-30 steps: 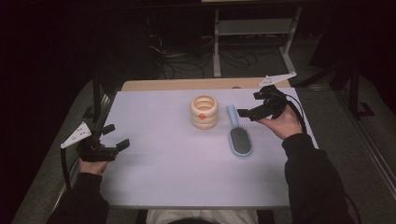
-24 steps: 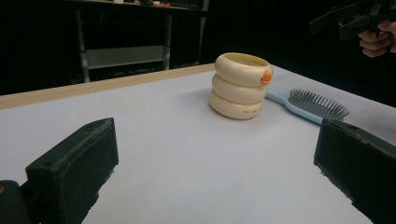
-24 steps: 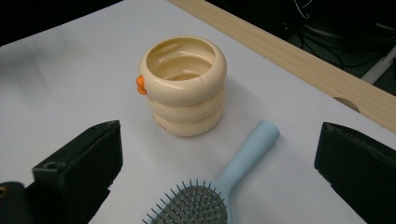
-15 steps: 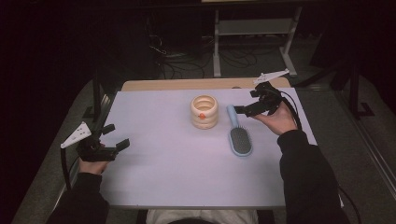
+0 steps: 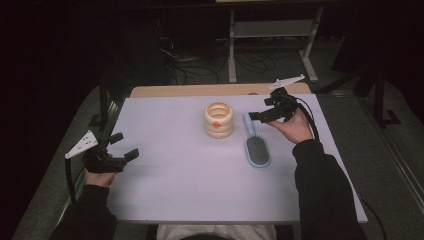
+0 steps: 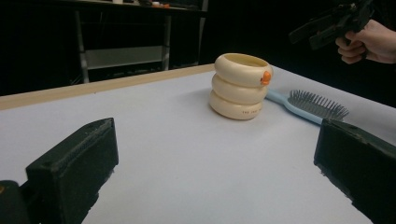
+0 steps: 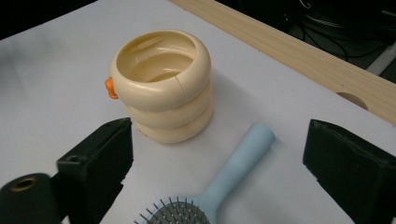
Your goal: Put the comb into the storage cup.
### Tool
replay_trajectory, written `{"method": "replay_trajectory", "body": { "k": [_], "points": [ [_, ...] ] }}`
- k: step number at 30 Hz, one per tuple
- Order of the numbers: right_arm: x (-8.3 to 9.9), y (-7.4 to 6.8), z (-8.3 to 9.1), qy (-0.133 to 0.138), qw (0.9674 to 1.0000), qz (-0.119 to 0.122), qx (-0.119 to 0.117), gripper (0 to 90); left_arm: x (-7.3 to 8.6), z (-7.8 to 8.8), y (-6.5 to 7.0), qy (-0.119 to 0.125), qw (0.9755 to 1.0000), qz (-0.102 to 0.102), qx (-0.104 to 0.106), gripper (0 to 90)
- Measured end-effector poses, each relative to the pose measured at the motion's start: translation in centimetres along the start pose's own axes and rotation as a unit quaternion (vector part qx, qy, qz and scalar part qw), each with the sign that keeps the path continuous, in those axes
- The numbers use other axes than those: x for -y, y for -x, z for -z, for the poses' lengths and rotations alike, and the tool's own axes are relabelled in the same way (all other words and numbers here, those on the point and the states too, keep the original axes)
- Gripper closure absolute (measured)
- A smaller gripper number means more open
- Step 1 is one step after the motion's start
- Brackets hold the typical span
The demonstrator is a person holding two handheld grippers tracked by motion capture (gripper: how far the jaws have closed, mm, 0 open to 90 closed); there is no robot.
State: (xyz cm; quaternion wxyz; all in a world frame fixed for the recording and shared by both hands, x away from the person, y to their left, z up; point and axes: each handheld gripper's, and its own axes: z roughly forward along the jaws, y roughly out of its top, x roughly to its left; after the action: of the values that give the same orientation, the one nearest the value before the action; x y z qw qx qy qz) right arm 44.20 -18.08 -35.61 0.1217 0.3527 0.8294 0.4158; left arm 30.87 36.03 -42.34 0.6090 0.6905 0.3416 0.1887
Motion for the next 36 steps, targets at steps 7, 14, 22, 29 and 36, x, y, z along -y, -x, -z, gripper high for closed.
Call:
{"method": "replay_trajectory", "body": {
  "k": [7,14,22,29,36],
  "points": [
    [0.3,0.7,-1.2,-0.001,1.0,-0.008,0.002,15.7,0.0,0.0,-0.1,0.0,1.0,0.001,0.0,0.0],
    [0.9,1.4,-2.5,-0.011,0.9997,-0.02,-0.008,28.4,0.0,-0.1,-0.2,-0.002,1.0,-0.001,0.002,0.0],
    [1.1,1.6,-3.8,-0.03,0.9994,-0.008,0.018,41.1,0.0,-0.1,-0.2,-0.001,1.0,0.0,0.002,0.0],
    [1.4,2.0,-4.5,-0.045,0.9988,-0.017,0.007,55.6,0.0,-0.1,-0.2,-0.002,1.0,0.0,0.002,0.0],
    [1.6,2.0,-5.5,-0.061,0.9979,-0.021,0.001,73.7,0.0,-0.2,-0.2,-0.003,1.0,0.001,0.002,0.0]
  ]
}}
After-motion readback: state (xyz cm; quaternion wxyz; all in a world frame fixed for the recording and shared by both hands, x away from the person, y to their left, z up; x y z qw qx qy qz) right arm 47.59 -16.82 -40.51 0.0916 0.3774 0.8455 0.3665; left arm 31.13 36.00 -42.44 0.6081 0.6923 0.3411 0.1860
